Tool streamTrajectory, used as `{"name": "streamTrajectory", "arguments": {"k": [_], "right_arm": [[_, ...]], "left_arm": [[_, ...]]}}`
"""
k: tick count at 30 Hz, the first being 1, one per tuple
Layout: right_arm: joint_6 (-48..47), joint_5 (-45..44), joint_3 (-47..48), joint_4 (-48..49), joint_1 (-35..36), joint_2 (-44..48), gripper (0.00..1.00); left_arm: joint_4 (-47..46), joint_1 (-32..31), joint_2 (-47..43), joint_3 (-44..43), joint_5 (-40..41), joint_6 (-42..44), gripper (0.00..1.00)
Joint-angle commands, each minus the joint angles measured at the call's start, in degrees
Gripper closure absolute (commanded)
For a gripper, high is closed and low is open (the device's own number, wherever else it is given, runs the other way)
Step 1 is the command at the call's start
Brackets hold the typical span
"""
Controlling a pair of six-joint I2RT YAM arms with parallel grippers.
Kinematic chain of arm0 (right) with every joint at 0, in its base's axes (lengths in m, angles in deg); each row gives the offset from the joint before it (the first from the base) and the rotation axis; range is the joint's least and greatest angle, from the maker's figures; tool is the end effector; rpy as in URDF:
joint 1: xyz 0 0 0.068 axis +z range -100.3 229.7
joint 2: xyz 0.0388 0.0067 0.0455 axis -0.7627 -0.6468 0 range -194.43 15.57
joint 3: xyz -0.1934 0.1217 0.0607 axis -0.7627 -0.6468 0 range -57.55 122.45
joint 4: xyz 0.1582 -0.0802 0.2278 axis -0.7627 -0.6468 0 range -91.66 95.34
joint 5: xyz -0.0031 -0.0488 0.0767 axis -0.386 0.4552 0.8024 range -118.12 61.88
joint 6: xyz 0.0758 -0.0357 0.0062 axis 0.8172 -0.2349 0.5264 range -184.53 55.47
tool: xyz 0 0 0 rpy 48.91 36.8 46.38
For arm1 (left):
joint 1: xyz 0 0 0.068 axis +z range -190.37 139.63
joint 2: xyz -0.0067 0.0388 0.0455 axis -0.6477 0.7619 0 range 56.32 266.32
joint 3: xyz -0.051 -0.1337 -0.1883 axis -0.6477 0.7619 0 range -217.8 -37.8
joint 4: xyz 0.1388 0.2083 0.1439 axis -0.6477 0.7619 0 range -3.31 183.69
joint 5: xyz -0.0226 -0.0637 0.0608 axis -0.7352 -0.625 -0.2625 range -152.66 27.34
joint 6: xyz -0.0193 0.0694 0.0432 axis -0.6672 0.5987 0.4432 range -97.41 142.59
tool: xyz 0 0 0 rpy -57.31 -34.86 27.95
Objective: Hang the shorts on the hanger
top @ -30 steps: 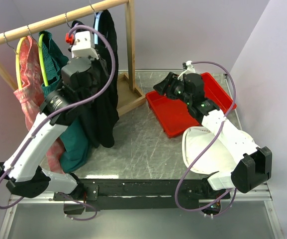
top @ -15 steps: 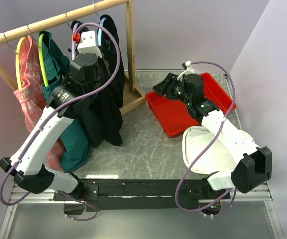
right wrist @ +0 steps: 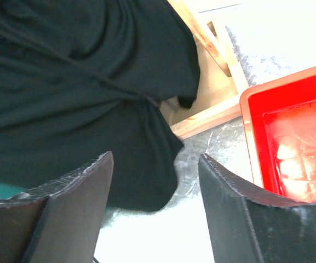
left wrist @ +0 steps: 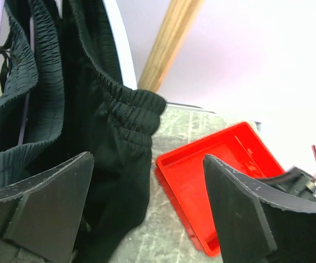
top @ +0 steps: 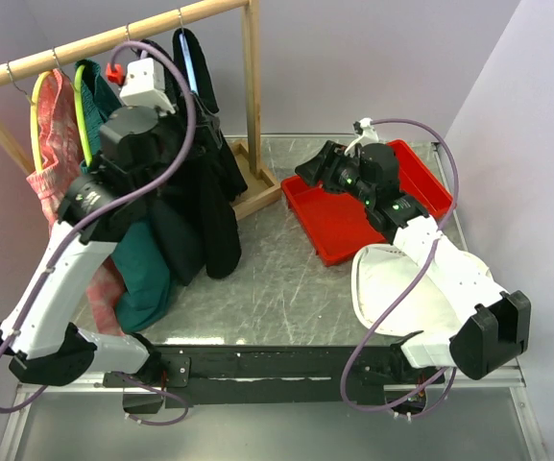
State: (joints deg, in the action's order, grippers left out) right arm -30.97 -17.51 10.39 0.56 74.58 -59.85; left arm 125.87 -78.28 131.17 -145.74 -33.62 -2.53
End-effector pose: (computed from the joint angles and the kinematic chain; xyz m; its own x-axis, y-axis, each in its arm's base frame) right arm 0.3439 0.1745 0.3252 -0.4794 0.3766 -0.7927 -0.3740 0.7294 0.5728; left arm 0.2548 -0.1531 0.5170 -0.1421 -0.3597 -0.9222 0.1061 0.9207 -0.3755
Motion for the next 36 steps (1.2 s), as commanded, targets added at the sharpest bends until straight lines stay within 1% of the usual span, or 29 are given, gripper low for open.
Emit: {"name": "streamTrajectory", "arguments": {"k": [1,3,4,6,7,9,10,13,14,16,17,18,19,20,21,22,23,24,25,28,31,36], "right_arm": [[-1.3,0.3,-0.3,1.1,0.3,4.5,0.27],[-1.3,-0.9,-0.9,1.1,0.3,5.6,0.25],[-1.3,-1.7,-1.1,1.0,0.3,6.2,0.25],[-1.5,-5.7,-2.1,0.6,0.4,8.1,0.25],[-1.5,-7.1,-2.8,0.6,0.5,9.0,0.25],[-1.7,-12.4,-5.3,0.9,0.4,12.2,0.23],[-1.7,-13.8,-6.3,0.9,0.3,13.6,0.22],[-1.4,-19.7,-10.9,0.2,0.3,19.5,0.19],[-0.9,-20.7,-12.2,-0.4,0.3,21.2,0.19],[0.2,-23.1,-16.5,-0.9,0.4,26.4,0.18],[0.4,-23.9,-18.4,-1.0,0.3,28.4,0.17],[0.8,-24.7,-21.9,-0.9,0.3,31.8,0.16],[1.8,-25.8,-23.7,-0.9,0.3,33.3,0.14],[2.1,-26.1,-25.4,-0.6,0.4,34.7,0.13],[2.2,-26.2,-28.4,-0.5,0.3,37.0,0.11],[2.6,-26.4,-29.6,-0.4,0.3,37.9,0.11],[3.0,-26.6,-30.7,-0.9,0.3,38.7,0.10],[3.4,-26.7,-32.4,-1.2,0.3,39.9,0.08],[3.8,-26.4,-33.1,-1.3,0.3,40.4,0.07],[3.9,-25.9,-35.5,-1.4,0.3,42.0,0.07],[3.8,-26.5,-37.0,-1.3,0.3,42.9,0.05],[3.8,-27.5,-37.4,-1.6,0.4,42.8,0.05]], "left_arm": [[7.6,-0.1,0.5,-6.7,-4.9,-1.9,0.10],[10.0,-0.6,2.1,-9.4,-9.2,-2.3,0.09],[10.6,-3.1,2.8,-10.0,-8.9,-2.3,0.08],[11.8,-7.9,5.9,-12.0,-2.6,-0.7,0.05],[13.0,-12.0,7.2,-12.7,-0.8,-0.4,0.05],[13.2,-14.6,10.0,-14.1,0.3,-1.1,0.04],[11.4,-15.1,10.4,-13.4,0.3,-1.4,0.04],[6.6,-16.6,9.4,-5.9,0.2,-2.4,0.03],[3.1,-16.8,9.2,-0.8,0.0,-3.6,0.03],[-0.9,-17.0,7.9,5.2,-1.9,-4.9,0.02],[-5.6,-17.2,7.6,11.5,-2.6,-6.5,0.02],[-7.8,-17.4,7.2,14.6,-3.1,-7.2,0.01],[-10.4,-17.8,6.9,17.6,-4.0,-8.0,0.00],[-13.0,-17.9,6.6,24.0,-4.3,-9.6,0.01],[-17.5,-18.0,6.3,27.1,-4.8,-10.3,0.03],[-19.7,-18.4,6.0,32.9,-4.9,-11.3,0.04],[-21.6,-18.4,5.6,35.7,-5.3,-13.7,0.04],[-25.6,-18.4,5.5,38.2,-5.8,-14.5,0.04],[-27.1,-18.5,5.4,42.3,-6.0,-15.3,0.03],[-31.2,-18.7,4.6,48.0,-5.5,-17.1,0.04],[-35.6,-18.7,3.2,51.6,-6.5,-15.7,0.04],[-38.4,-18.7,1.4,53.6,-8.9,-14.5,0.04]]}}
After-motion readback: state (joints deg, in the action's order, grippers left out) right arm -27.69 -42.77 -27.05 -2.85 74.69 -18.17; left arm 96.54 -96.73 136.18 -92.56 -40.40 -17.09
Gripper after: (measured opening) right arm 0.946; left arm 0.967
